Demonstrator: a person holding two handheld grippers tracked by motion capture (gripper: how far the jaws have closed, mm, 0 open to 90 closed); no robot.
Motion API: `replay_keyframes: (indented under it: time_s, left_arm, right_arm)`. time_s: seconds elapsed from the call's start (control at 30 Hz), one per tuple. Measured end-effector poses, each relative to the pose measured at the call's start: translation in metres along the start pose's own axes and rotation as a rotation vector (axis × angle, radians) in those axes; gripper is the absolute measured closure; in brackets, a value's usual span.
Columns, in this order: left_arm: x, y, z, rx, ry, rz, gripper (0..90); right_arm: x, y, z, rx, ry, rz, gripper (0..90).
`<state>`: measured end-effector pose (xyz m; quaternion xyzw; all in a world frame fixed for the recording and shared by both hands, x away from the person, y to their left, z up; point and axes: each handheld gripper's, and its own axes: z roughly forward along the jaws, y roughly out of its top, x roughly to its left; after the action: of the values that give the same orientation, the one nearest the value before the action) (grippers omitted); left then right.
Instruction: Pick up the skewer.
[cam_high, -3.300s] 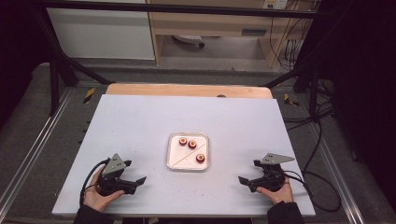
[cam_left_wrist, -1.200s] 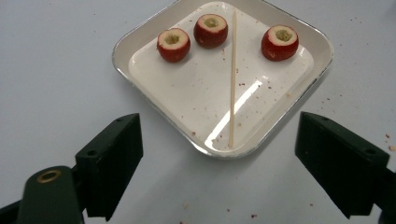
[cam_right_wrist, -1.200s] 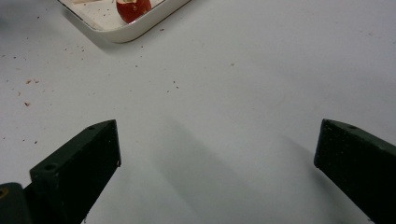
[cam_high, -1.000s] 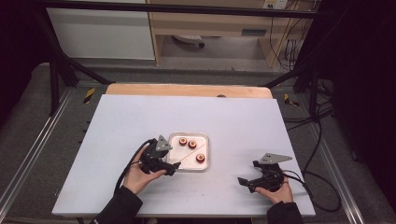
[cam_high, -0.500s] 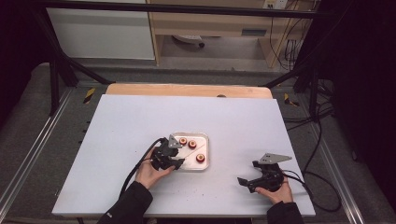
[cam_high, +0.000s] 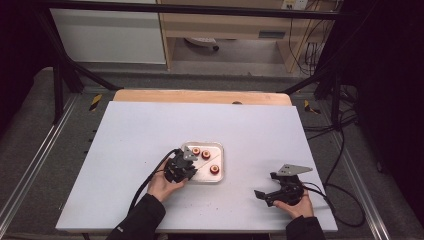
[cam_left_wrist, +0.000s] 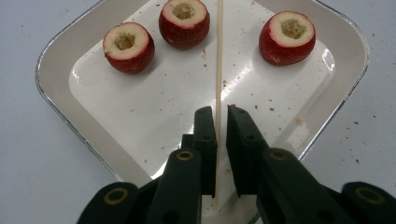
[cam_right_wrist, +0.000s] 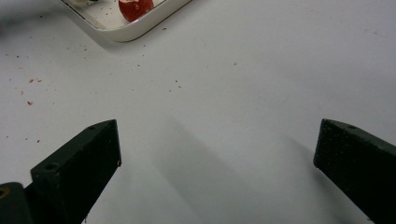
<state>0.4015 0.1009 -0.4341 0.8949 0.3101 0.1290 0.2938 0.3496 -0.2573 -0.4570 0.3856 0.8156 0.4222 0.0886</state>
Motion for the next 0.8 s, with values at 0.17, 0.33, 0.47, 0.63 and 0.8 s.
replay_keyframes:
  time_s: [0.17,0.33,0.47,0.63,0.8]
  left_arm:
    - [-0.0013,-0.0003,0.0014,-0.001,-0.002,0.007,87.0]
    - [-0.003,-0.0007,0.0015,-0.005,0.009,0.014,87.9]
    - [-0.0039,-0.0015,0.0018,-0.016,0.011,0.009,88.3]
    - [-0.0036,-0.0033,0.0019,-0.032,0.014,-0.008,88.6]
    - [-0.0026,-0.0049,-0.0026,-0.058,0.012,-0.008,88.6]
  right_arm:
    - [-0.0003,0.0,0.0,0.0,0.0,-0.006,1.3]
    - [-0.0001,-0.0001,0.0001,0.0,0.001,-0.003,1.3]
    - [-0.0001,0.0,0.0,-0.001,0.002,-0.003,1.3]
    - [-0.0002,-0.0001,0.0001,-0.001,0.001,-0.007,1.4]
    - [-0.0002,-0.0002,0.0002,0.0,-0.001,-0.009,1.4]
